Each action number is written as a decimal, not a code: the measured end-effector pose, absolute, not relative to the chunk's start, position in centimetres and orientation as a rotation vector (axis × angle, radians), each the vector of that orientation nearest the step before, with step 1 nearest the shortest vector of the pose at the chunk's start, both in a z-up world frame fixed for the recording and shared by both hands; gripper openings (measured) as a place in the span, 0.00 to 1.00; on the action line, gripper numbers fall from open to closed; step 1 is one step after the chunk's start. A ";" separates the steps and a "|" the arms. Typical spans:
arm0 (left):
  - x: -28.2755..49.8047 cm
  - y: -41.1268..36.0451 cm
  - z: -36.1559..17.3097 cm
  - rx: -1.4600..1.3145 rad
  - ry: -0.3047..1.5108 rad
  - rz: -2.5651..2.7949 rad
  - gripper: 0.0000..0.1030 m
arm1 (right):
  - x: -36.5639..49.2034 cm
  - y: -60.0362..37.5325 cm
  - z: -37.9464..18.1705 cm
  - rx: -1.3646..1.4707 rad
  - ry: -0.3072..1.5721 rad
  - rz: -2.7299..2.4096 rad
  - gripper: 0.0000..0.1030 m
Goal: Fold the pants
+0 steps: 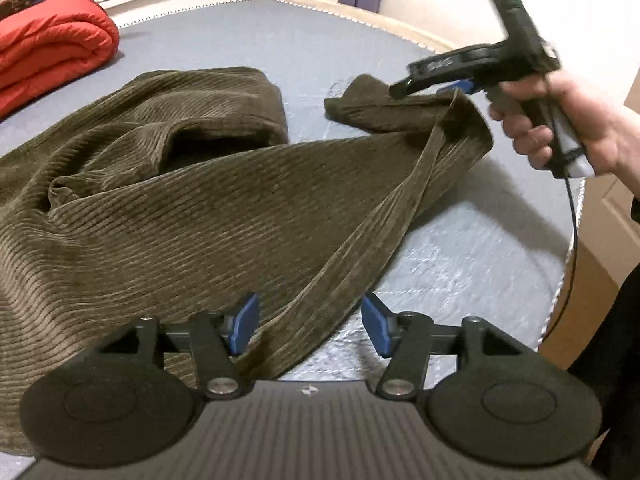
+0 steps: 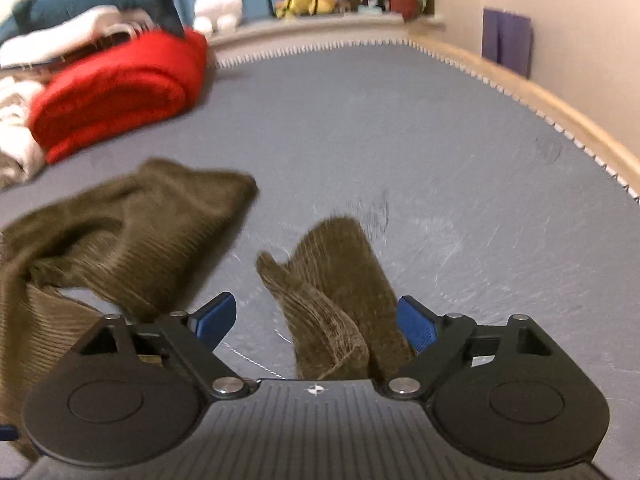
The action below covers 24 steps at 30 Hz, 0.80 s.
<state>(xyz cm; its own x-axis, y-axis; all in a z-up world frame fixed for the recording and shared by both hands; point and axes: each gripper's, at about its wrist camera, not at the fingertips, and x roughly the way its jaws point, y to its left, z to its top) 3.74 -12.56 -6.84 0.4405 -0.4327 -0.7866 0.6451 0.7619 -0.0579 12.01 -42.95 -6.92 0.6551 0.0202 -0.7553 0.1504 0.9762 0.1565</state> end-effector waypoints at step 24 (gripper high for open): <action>4.7 -12.6 -6.0 0.223 0.856 -0.642 0.60 | 2.4 -57.4 -10.5 0.740 0.787 -0.619 0.12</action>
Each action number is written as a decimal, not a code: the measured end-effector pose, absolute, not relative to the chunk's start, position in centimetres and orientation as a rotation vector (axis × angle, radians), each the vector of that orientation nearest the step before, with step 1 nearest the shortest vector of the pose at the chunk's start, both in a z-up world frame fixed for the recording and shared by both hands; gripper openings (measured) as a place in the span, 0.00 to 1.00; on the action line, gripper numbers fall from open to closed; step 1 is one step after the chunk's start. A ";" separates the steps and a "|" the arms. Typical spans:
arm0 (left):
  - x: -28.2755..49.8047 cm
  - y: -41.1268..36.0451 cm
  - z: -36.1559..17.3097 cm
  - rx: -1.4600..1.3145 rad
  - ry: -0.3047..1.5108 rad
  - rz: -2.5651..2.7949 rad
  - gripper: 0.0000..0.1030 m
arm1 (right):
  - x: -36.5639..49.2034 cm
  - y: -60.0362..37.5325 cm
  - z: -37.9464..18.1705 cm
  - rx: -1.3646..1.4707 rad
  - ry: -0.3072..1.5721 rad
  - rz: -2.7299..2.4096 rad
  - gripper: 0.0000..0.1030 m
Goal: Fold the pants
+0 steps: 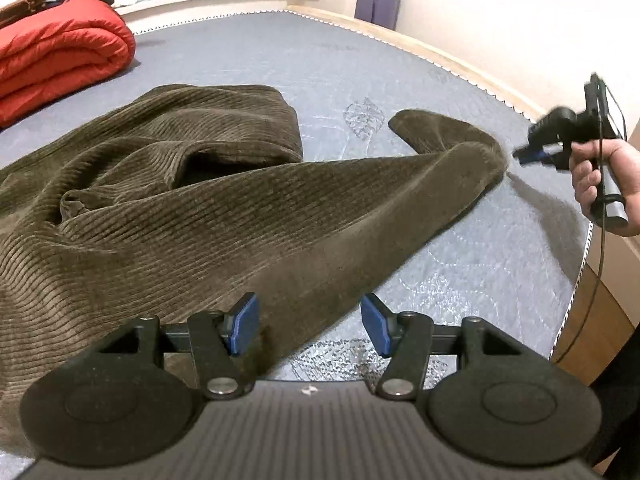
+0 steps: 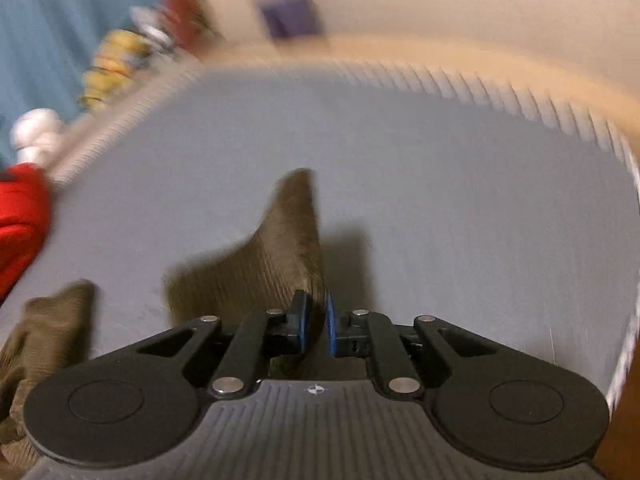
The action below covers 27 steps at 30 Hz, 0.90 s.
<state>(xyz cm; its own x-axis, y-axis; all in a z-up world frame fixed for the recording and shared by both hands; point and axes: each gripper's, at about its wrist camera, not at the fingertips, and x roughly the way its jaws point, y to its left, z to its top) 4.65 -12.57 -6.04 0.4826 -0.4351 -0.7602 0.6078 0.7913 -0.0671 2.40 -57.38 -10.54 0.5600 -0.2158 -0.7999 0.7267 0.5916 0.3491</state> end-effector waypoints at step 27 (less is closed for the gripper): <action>5.3 -16.8 -11.7 0.604 0.760 -0.660 0.16 | 2.8 -62.6 -9.1 0.944 0.436 -0.426 0.10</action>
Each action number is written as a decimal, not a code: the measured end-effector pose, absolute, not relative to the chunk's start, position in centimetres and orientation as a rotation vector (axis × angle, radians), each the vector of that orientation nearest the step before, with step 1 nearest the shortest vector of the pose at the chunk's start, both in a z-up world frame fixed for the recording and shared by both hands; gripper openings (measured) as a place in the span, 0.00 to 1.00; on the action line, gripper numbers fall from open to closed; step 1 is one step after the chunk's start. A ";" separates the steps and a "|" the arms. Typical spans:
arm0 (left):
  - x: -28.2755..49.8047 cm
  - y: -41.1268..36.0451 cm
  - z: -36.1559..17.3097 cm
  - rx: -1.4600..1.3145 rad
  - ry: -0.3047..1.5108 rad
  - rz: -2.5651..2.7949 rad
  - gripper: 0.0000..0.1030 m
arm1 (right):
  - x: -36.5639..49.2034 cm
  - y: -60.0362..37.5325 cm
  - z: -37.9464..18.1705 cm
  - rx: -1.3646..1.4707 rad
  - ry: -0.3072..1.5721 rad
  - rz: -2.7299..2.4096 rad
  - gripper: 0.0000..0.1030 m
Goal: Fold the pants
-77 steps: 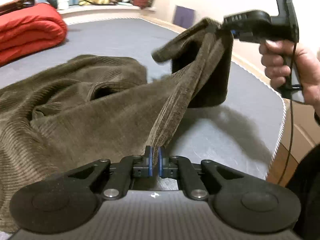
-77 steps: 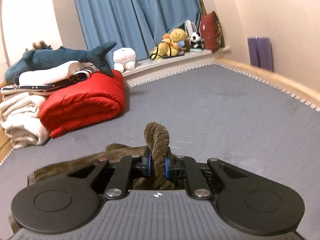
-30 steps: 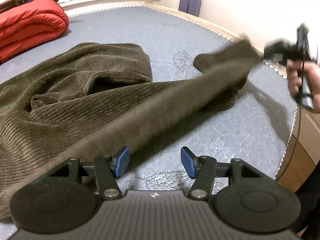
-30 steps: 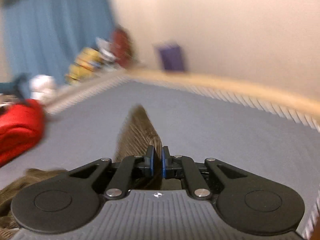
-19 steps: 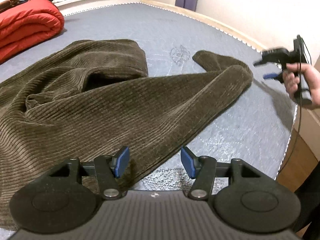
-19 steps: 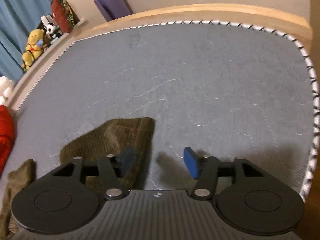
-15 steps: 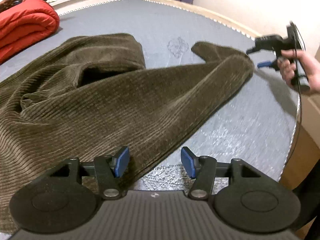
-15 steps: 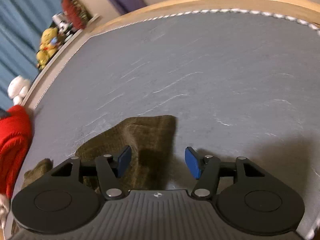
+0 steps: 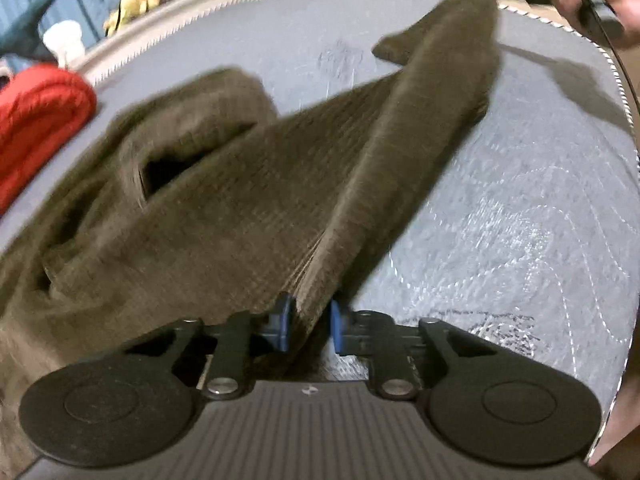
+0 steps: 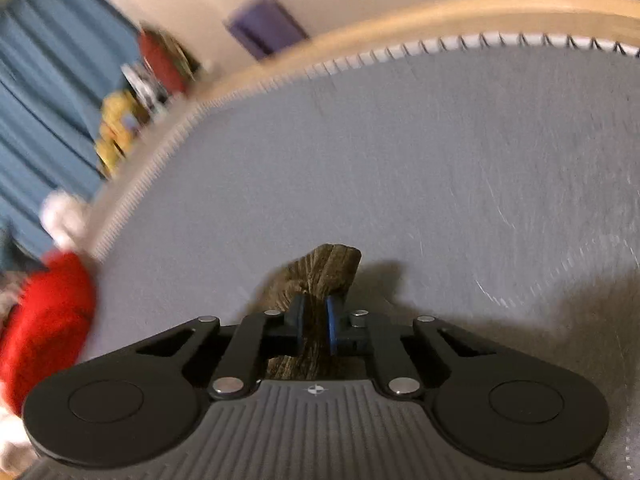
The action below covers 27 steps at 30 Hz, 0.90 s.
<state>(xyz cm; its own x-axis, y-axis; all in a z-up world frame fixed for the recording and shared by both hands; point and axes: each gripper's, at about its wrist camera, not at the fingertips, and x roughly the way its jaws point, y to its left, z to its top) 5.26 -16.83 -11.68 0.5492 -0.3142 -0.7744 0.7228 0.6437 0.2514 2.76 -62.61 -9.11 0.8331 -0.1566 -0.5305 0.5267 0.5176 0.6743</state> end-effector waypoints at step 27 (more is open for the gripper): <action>0.9 -15.3 -6.3 0.496 0.723 -0.883 0.49 | 1.1 -67.1 -13.6 0.701 0.676 -0.521 0.76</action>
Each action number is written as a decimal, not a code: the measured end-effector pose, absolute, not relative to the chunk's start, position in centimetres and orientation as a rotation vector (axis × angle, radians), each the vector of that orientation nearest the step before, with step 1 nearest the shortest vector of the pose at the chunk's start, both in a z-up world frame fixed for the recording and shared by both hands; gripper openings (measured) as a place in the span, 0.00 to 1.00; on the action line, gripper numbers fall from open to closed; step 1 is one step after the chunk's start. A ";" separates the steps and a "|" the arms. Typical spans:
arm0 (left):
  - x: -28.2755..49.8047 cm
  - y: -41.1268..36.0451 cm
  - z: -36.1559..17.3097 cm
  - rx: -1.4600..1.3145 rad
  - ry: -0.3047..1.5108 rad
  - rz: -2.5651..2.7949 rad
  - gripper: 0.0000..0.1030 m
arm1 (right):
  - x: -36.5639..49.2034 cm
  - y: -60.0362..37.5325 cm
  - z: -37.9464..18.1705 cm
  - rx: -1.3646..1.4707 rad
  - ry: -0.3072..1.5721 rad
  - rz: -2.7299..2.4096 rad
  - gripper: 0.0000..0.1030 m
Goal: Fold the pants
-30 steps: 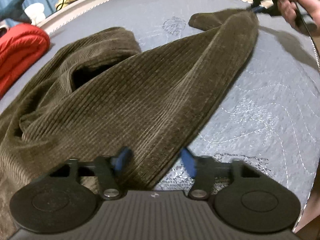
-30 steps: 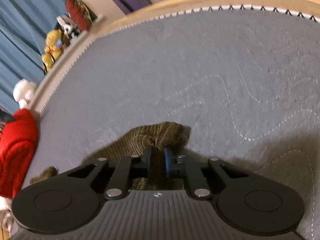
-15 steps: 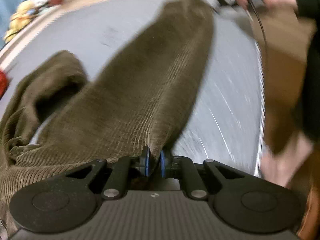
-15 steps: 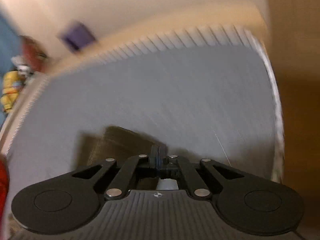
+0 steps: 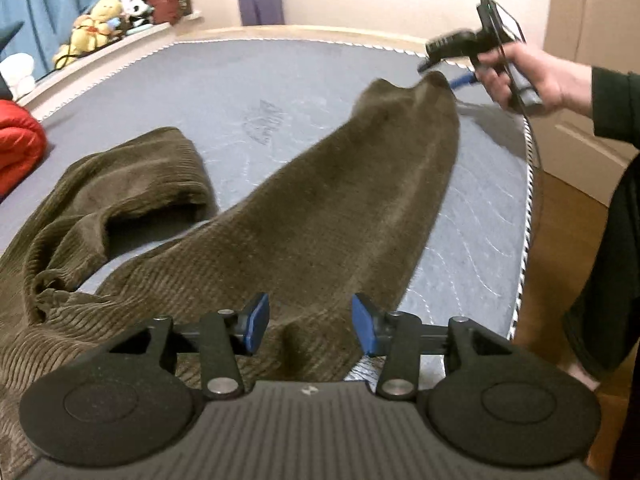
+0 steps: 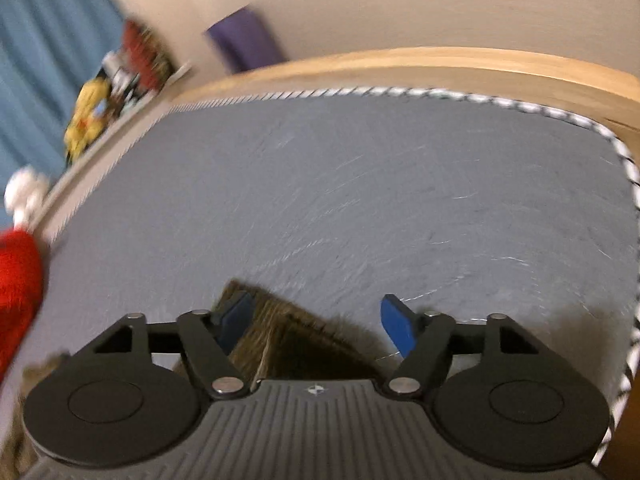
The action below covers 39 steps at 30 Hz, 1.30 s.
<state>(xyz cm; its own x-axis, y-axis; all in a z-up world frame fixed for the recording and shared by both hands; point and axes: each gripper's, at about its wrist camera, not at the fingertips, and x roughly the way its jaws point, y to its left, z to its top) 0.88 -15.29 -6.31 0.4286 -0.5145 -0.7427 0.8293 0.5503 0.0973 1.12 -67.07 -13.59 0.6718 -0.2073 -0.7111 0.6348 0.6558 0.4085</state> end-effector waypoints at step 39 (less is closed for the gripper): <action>3.7 1.8 2.9 0.025 0.579 -0.478 0.61 | 0.8 -46.8 0.0 0.316 0.340 -0.441 0.58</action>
